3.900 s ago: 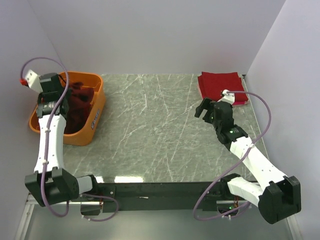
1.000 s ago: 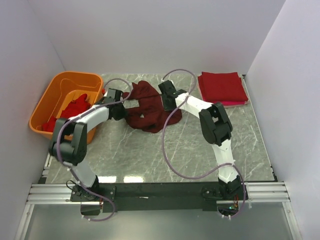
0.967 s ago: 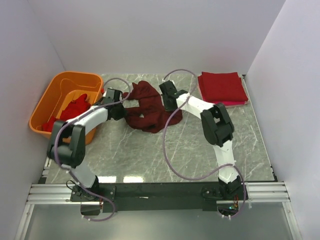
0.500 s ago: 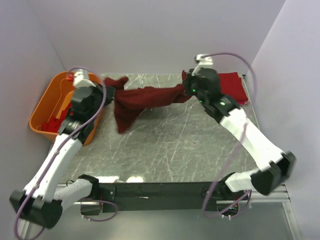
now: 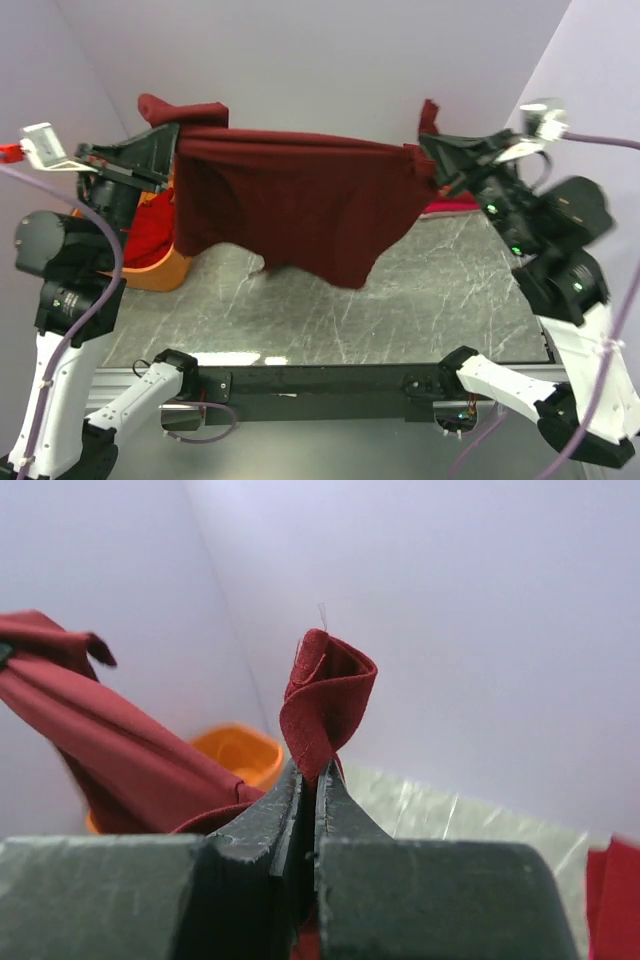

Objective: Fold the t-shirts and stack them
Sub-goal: Flatten the tshirt out

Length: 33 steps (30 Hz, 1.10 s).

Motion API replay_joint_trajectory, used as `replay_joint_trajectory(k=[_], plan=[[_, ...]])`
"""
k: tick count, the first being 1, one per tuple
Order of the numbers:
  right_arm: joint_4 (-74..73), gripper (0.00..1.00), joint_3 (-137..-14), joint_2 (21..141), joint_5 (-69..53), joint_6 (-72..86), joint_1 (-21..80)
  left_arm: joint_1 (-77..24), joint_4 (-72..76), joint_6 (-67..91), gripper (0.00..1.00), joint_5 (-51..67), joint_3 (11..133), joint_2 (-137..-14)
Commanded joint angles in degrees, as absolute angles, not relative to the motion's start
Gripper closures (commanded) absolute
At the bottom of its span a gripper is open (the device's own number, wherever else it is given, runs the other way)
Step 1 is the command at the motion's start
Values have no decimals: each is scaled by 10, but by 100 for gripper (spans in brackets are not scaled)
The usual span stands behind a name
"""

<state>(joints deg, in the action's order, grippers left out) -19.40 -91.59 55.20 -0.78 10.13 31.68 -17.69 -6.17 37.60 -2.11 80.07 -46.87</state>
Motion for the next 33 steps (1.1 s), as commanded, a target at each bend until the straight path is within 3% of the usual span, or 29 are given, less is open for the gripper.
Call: replay_joint_trajectory(k=[1,8,13,21,27,33], plan=[[-173,100,-948,554,59,58,314,-173,-26,352,99,-41,851,-509],[-156,100,-1008,663,146,16,277,-172,-50,336,99,-137,948,-694],[-127,100,-1083,779,113,35,165,-171,-79,317,99,-167,1080,-817],[-190,100,-1286,867,73,5,149,-171,-129,279,99,-172,1249,-914],[-164,100,-1196,757,73,-5,149,-179,-69,297,99,-171,1081,-781],[-180,100,-1109,640,78,-2,149,-226,-130,336,99,-200,969,-656]])
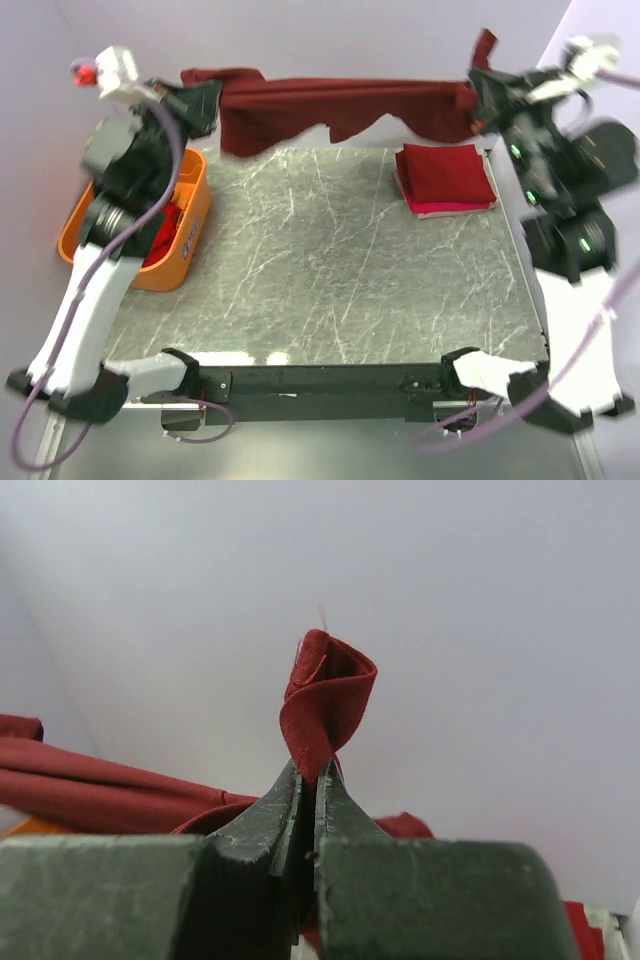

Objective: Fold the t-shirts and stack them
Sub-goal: Flatten the tshirt out

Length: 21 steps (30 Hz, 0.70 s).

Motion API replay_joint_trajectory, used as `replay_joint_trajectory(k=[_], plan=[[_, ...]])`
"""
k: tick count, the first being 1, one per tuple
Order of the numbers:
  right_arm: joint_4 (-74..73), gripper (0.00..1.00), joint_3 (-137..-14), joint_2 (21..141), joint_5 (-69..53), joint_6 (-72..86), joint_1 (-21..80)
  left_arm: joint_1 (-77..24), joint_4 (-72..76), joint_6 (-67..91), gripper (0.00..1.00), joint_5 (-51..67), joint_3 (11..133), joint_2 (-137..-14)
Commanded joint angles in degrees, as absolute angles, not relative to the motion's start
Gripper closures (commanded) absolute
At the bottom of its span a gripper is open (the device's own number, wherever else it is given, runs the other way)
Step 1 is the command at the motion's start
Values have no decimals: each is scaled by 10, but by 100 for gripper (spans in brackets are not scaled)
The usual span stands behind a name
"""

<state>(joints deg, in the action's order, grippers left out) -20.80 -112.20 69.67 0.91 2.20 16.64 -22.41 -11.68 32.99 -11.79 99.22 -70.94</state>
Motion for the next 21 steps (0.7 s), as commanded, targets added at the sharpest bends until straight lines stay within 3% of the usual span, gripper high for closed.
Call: replay_joint_trajectory(k=[1,6,10,16,21], plan=[[-186,100,-1102,626,76,-2,149,-236,-134,343,99,-202,946,-639],[-207,100,-1114,563,46,-2,149,-270,-129,367,99,-99,924,-559],[-189,100,-1141,556,93,-27,149,-272,-131,378,99,-82,933,-544],[-172,100,-1181,659,225,-71,149,-272,-177,374,99,-159,950,-624],[-196,100,-1187,836,300,-59,135,-272,-240,383,99,-233,947,-778]])
